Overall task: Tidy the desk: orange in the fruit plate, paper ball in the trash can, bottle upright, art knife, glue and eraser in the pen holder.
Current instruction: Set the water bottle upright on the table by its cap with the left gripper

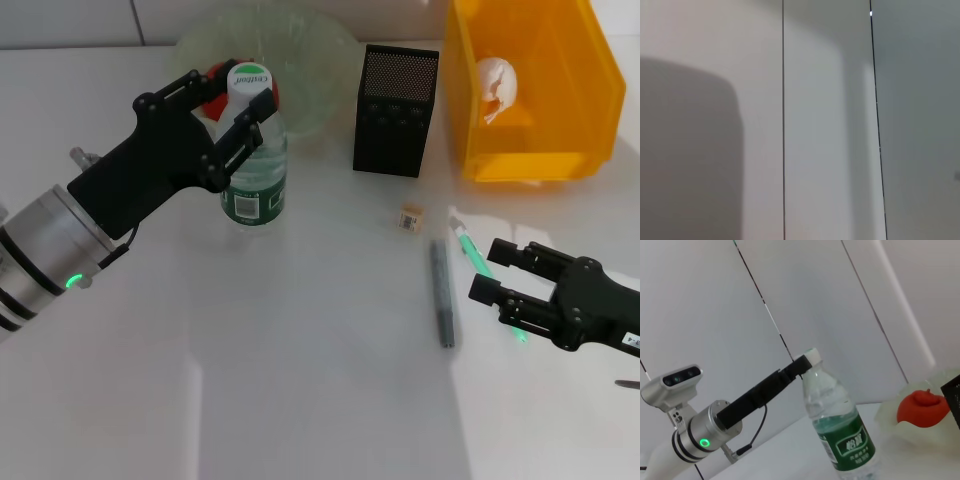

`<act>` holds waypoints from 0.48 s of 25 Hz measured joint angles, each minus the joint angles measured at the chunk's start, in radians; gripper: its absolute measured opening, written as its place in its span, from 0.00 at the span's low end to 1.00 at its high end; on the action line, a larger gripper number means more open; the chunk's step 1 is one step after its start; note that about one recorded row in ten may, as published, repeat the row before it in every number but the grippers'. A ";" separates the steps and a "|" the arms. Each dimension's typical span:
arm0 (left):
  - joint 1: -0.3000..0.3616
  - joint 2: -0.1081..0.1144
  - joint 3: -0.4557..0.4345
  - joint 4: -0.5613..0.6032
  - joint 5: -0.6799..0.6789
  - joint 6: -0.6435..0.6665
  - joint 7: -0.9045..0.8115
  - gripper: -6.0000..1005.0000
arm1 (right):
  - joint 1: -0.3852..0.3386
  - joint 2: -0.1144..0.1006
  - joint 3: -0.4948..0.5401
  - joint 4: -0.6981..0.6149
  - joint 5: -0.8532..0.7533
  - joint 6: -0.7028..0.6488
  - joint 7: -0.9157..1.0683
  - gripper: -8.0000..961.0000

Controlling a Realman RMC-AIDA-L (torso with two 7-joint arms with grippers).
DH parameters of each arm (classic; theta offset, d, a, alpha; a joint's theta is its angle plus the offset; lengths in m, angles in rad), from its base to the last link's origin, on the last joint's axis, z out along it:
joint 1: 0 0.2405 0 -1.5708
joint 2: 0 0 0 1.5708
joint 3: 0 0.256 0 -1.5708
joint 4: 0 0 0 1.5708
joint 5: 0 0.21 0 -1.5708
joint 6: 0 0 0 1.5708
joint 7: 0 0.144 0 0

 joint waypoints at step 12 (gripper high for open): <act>-0.025 0.000 0.003 -0.088 -0.032 0.010 0.045 0.45 | 0.028 0.000 0.000 0.032 0.000 0.006 -0.015 0.74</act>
